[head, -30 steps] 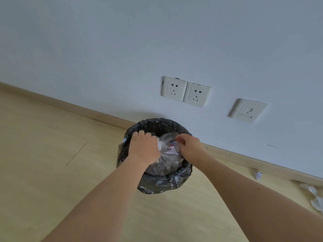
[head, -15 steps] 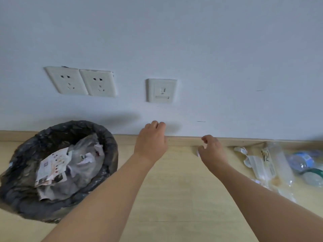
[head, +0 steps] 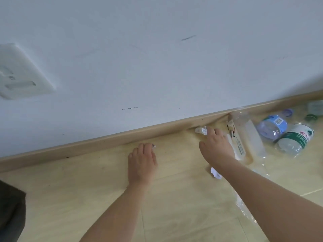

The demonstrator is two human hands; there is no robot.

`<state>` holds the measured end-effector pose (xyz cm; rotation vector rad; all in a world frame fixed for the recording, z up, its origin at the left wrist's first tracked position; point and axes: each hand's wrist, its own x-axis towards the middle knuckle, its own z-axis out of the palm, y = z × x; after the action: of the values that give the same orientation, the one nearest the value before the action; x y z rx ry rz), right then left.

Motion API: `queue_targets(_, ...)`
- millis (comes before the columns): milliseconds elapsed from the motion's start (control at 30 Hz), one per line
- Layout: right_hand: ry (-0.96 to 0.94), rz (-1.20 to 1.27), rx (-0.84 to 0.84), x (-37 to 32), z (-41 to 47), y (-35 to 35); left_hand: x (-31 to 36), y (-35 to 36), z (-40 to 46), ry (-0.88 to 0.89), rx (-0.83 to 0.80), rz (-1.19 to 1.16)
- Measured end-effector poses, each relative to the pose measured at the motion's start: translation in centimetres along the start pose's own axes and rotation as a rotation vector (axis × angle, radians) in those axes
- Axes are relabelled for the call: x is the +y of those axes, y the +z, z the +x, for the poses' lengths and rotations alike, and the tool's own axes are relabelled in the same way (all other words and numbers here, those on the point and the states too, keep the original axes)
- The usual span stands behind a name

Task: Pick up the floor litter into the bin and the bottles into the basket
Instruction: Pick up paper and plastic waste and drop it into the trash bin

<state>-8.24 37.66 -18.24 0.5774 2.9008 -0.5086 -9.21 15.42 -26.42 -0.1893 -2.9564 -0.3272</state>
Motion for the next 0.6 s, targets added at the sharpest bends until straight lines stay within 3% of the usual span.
queue_targets(67, -0.025, -0.079, -0.013, -0.3, 2.2, 0.8, -0.3, 1.2, 0.0, 0.008, 0.070, -0.049)
queue_targets(267, -0.012, -0.157, -0.055, -1.3, 4.3, 2.0, -0.5, 1.8, 0.1, -0.054, 0.065, -0.085)
queue_targets(433, -0.198, 0.102, 0.019, -2.8, 2.7, 2.1, -0.6, 2.0, 0.4, -0.042, 0.086, -0.077)
queue_targets(600, -0.092, 0.362, -0.059, -3.0, -1.2, -0.3, -0.6, 1.5, 0.4, -0.027, 0.084, -0.107)
